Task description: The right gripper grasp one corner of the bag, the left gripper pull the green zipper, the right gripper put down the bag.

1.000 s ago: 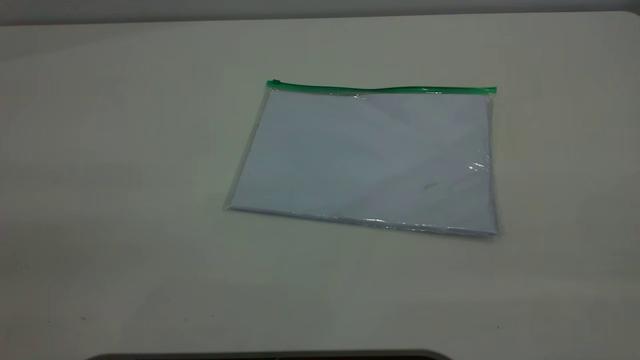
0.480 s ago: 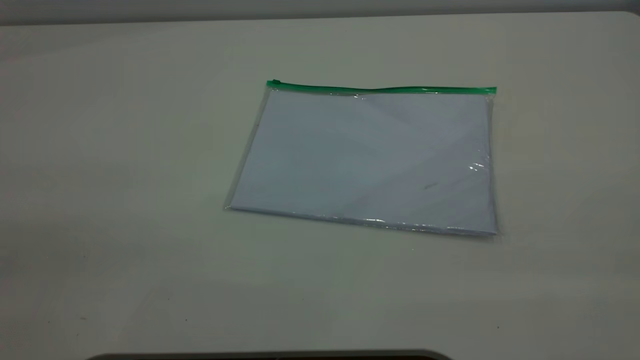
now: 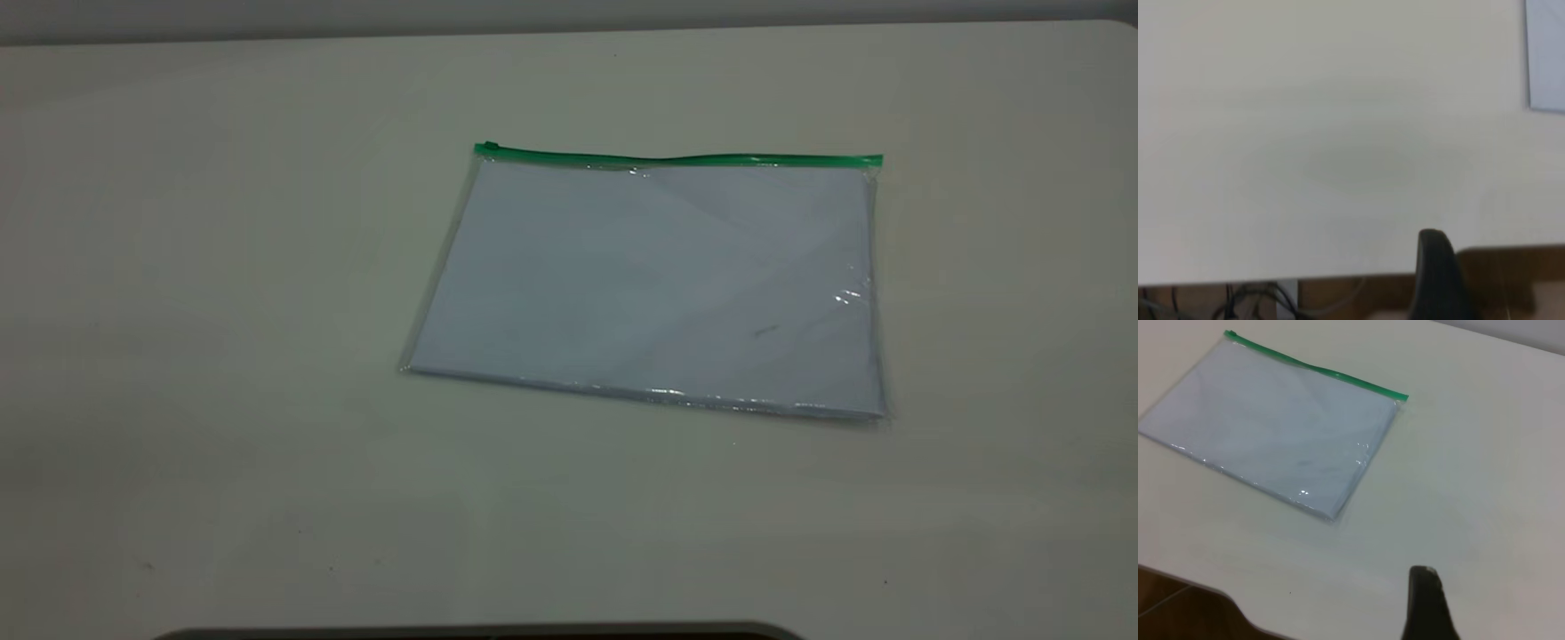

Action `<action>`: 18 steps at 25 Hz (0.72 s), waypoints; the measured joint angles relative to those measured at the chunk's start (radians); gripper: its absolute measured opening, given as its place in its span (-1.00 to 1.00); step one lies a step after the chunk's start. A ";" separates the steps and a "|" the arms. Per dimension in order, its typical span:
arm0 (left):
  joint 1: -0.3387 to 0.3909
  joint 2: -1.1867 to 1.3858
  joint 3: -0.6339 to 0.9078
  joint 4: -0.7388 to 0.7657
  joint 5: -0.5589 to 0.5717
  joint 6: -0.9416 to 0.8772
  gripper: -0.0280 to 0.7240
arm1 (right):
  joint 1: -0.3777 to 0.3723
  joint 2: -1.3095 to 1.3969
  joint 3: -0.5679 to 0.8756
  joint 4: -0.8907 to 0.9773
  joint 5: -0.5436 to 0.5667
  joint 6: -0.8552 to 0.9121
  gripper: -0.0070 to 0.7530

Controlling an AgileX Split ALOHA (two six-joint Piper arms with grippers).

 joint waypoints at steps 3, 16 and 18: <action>0.000 -0.045 0.000 0.023 0.001 0.006 0.45 | 0.000 0.000 0.000 0.000 0.000 0.000 0.38; 0.000 -0.053 0.000 0.043 0.005 -0.032 0.45 | 0.000 0.000 0.000 0.000 0.000 0.000 0.20; 0.000 -0.053 0.000 0.043 0.005 -0.033 0.45 | 0.000 0.000 0.000 0.000 0.000 0.000 0.17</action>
